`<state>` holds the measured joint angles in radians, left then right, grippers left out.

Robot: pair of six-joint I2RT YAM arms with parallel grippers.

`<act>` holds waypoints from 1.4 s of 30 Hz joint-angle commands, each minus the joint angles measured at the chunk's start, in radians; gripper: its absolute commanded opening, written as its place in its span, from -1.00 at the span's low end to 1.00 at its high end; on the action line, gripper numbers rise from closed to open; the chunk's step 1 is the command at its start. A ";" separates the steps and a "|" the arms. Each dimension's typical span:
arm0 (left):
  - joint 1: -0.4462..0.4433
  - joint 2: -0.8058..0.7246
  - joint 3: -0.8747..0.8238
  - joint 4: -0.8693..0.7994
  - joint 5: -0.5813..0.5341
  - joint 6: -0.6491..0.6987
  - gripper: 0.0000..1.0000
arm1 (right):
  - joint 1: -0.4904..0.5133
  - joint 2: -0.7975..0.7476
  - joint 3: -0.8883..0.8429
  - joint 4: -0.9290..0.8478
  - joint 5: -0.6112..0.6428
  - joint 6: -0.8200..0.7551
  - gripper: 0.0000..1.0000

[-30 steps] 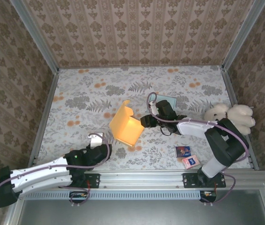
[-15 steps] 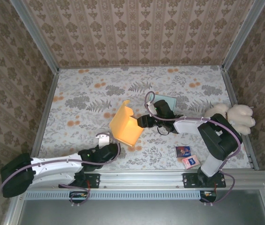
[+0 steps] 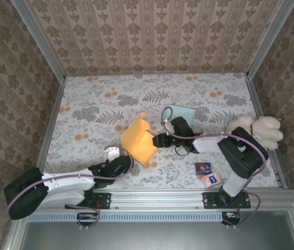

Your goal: Fold the paper box

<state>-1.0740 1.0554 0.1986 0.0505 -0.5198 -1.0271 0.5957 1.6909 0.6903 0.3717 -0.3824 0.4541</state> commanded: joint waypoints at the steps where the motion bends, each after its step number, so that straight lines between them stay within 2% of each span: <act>1: 0.045 0.057 0.009 0.031 0.022 0.025 0.37 | 0.025 -0.023 -0.031 0.053 -0.040 0.045 0.08; 8: 0.217 0.168 0.032 0.157 0.128 0.128 0.38 | 0.048 -0.050 -0.091 0.121 0.003 0.105 0.08; 13: 0.299 0.276 0.069 0.226 0.189 0.183 0.37 | 0.068 -0.058 -0.141 0.194 0.048 0.154 0.07; 18: 0.399 0.377 0.068 0.328 0.273 0.204 0.36 | 0.086 -0.101 -0.237 0.292 0.137 0.198 0.08; 23: 0.424 0.436 0.065 0.391 0.300 0.208 0.33 | 0.098 -0.155 -0.264 0.244 0.188 0.172 0.08; 27: 0.424 0.422 0.045 0.404 0.292 0.206 0.32 | 0.098 -0.205 -0.271 0.173 0.269 0.127 0.08; 32: 0.423 0.300 0.023 0.317 0.284 0.229 0.32 | 0.098 -0.293 -0.274 0.083 0.340 0.086 0.08; 35: 0.421 0.151 0.009 0.211 0.257 0.244 0.32 | 0.098 -0.377 -0.278 0.024 0.386 0.062 0.08; 42: 0.415 -0.397 0.008 -0.189 0.174 0.328 0.35 | 0.099 -0.577 -0.281 -0.110 0.504 0.013 0.06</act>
<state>-0.6548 0.8021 0.2050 0.0895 -0.3046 -0.7555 0.6903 1.1824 0.4225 0.3489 0.0360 0.5079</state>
